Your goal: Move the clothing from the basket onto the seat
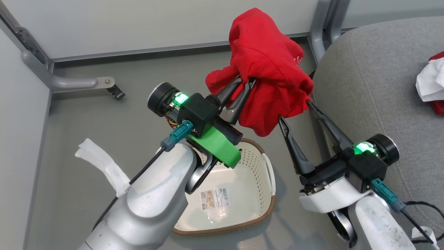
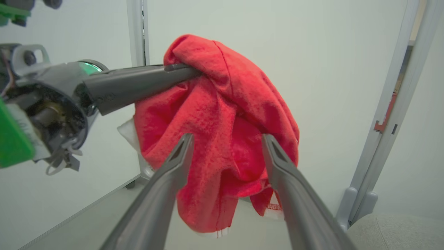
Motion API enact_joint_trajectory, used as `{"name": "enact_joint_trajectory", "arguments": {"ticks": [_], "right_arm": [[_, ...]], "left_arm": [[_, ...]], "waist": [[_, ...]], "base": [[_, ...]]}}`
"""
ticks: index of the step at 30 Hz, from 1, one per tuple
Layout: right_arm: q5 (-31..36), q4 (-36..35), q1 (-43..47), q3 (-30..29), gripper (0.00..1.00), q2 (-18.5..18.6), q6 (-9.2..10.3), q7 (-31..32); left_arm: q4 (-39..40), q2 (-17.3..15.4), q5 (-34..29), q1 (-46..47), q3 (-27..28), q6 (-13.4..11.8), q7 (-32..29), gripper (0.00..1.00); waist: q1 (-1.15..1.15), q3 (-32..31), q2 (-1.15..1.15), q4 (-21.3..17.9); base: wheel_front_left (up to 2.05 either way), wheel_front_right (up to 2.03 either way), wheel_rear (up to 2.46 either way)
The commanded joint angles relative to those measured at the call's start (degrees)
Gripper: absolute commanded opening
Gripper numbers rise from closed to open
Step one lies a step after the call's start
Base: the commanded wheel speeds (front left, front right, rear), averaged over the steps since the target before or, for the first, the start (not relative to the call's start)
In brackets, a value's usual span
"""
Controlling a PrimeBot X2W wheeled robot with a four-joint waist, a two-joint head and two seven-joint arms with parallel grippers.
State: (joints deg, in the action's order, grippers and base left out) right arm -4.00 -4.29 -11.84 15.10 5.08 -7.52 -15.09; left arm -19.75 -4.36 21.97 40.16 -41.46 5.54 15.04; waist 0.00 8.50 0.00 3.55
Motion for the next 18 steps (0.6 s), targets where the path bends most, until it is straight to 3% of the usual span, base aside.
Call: {"name": "enact_joint_trajectory", "arguments": {"ticks": [1, 18], "right_arm": [[-0.24, 0.72, -1.49, 0.25, 1.00, 0.57, 0.06, -0.12], [-4.01, 13.35, -12.18, 7.53, 1.00, 2.74, 0.06, -0.13]], "left_arm": [[0.34, 0.18, -0.12, -0.77, -0.24, 0.26, 0.21, 0.00], [2.27, 1.26, 0.17, 0.29, -5.69, 1.01, 0.20, 0.00]], "waist": [[0.00, 0.18, 0.00, 0.29], [0.00, 2.12, 0.00, 2.69]], "base": [[0.00, 0.00, 0.00], [0.00, 0.00, 0.00]]}}
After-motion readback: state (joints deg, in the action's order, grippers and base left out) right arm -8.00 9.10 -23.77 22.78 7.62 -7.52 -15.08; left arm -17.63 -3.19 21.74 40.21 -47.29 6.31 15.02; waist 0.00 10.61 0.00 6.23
